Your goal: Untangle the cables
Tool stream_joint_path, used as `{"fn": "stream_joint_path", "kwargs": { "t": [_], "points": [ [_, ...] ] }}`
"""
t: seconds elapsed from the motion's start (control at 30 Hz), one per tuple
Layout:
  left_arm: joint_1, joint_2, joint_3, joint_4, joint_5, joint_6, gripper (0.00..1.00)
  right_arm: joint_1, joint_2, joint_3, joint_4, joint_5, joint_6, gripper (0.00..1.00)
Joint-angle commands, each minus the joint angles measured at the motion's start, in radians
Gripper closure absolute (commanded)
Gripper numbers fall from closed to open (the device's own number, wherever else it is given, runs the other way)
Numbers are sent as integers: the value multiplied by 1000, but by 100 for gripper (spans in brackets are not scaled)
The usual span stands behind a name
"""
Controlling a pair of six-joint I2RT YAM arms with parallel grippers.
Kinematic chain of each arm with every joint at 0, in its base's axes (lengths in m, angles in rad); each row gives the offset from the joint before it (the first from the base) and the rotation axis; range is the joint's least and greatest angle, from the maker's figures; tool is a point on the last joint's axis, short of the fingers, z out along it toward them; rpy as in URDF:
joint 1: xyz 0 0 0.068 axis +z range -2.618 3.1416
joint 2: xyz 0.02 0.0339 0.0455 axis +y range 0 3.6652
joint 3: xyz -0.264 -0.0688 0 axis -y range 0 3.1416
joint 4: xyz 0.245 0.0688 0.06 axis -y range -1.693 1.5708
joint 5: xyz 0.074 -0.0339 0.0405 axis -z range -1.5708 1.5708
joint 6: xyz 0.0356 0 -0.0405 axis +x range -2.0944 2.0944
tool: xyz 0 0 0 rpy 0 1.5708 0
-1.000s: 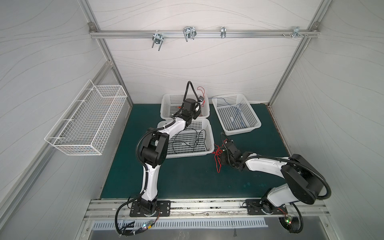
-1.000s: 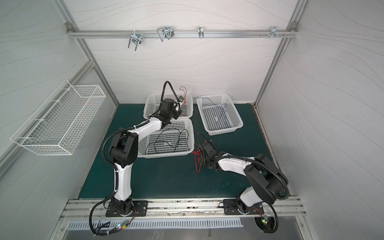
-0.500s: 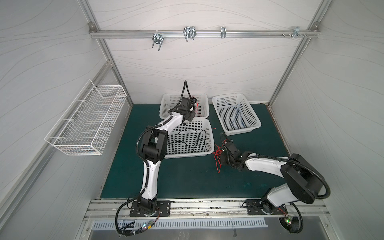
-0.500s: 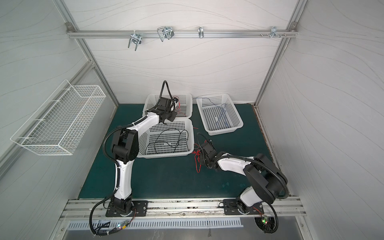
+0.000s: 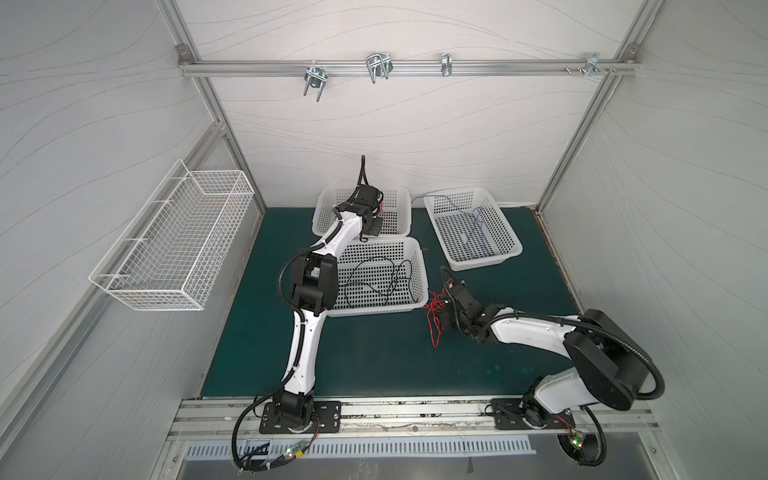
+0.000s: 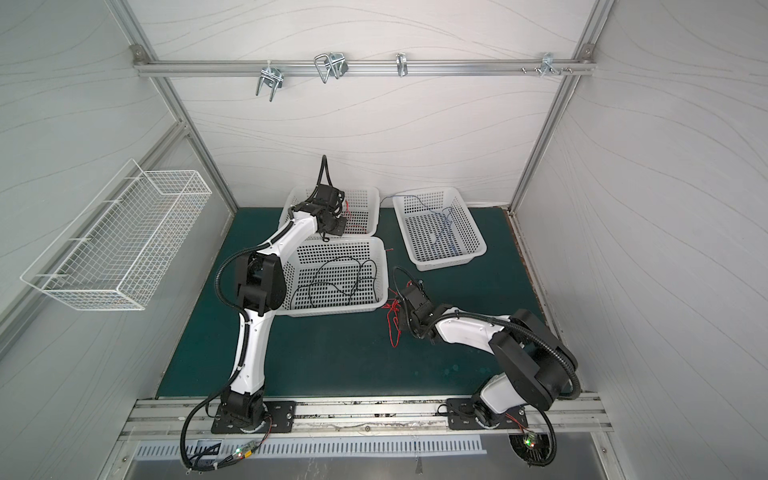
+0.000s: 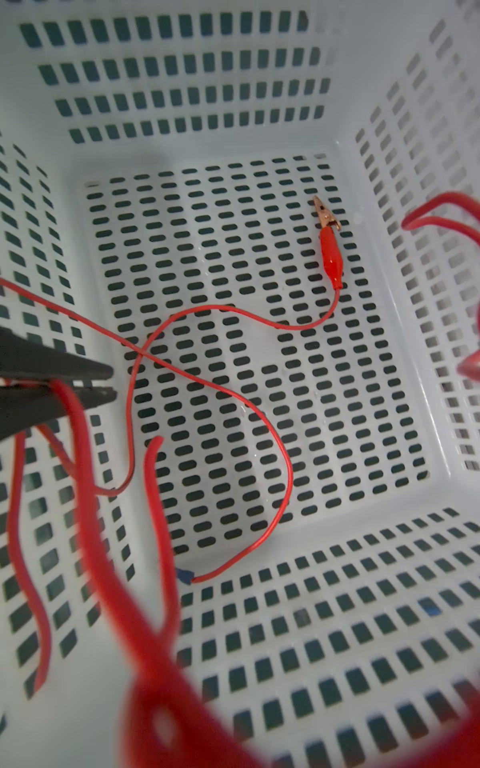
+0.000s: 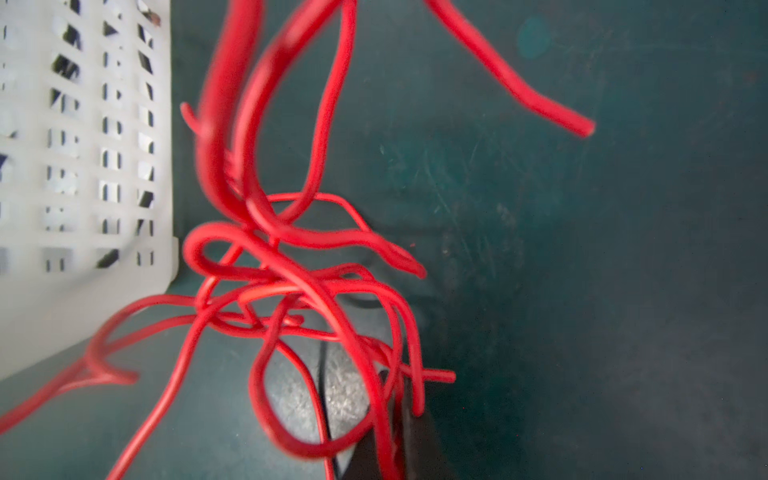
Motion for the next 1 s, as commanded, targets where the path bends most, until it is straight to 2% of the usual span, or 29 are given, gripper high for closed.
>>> {"fn": "stream_joint_path", "kwargs": {
  "t": [0.0,0.1,0.17,0.3,0.7,0.77,0.83,0.87,0.9,0.97],
  "points": [
    [22,32,59,-100,-105,-48,100,12,-26,-17,-22,12,18,100],
    [36,38,69,-122,-96,-75,99,15,-23,-17,-21,11,17,100],
    [40,39,67,-128,-77,-84,88,16,-22,-14,-20,11,19,100],
    [40,34,68,-136,-39,-83,77,22,-15,-8,-19,13,18,100],
    [40,-3,99,-152,15,-83,51,38,-16,-4,-27,33,30,100],
    [40,-20,97,-144,23,-84,43,40,-19,-4,-30,37,31,100],
    [40,-41,94,-134,32,-87,16,42,-23,-3,-36,42,32,100],
    [40,-51,90,-128,39,-89,7,42,-27,-2,-40,44,32,100],
    [40,-66,84,-119,49,-91,1,44,-32,-2,-44,48,33,100],
    [38,-103,57,-92,67,-98,1,44,-43,-3,-57,58,35,100]
  ]
}}
